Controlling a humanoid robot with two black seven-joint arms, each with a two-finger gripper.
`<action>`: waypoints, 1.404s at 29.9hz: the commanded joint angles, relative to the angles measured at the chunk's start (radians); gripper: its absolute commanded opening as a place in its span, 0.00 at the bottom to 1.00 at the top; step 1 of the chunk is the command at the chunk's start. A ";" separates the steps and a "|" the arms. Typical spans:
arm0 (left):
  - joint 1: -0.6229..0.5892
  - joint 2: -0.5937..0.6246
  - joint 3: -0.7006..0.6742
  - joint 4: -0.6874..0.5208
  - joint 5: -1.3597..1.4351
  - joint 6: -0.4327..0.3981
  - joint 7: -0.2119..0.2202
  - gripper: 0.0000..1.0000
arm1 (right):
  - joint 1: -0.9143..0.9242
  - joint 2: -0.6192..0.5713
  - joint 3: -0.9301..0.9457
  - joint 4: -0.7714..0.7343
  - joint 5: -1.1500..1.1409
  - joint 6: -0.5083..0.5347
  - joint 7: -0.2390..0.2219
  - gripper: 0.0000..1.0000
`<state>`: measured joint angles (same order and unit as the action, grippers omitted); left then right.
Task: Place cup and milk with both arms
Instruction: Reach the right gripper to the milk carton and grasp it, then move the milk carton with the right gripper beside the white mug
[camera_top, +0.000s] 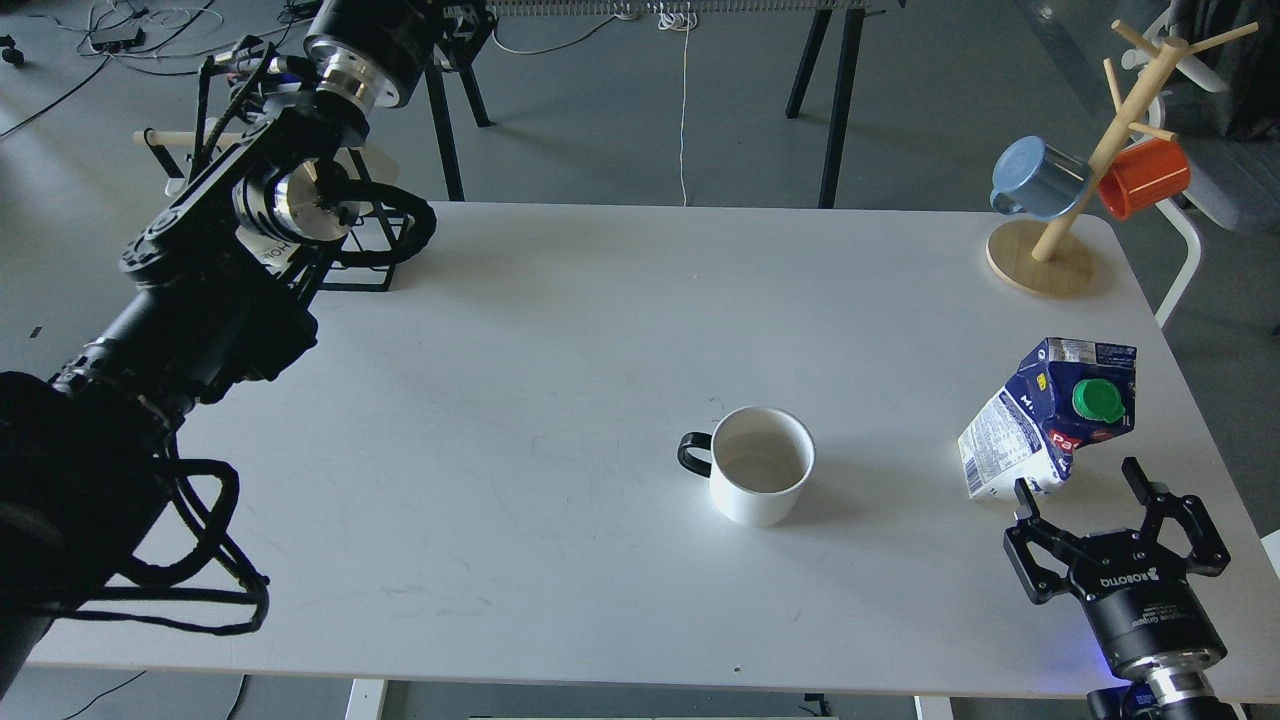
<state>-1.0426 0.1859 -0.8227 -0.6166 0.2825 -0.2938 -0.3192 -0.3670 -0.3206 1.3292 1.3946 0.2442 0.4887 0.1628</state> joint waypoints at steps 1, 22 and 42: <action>0.001 0.004 -0.001 0.000 0.000 0.005 0.000 1.00 | 0.046 0.014 -0.007 -0.016 0.000 0.000 0.000 0.77; 0.000 0.041 -0.001 0.000 0.003 0.008 0.000 1.00 | 0.037 0.110 -0.059 0.072 -0.057 0.000 0.000 0.06; -0.005 0.055 0.001 0.000 0.007 0.004 -0.005 1.00 | 0.095 0.267 -0.295 0.020 -0.138 0.000 0.000 0.08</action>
<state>-1.0514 0.2286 -0.8221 -0.6167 0.2899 -0.2865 -0.3219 -0.2814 -0.0726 1.0485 1.4278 0.1085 0.4888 0.1629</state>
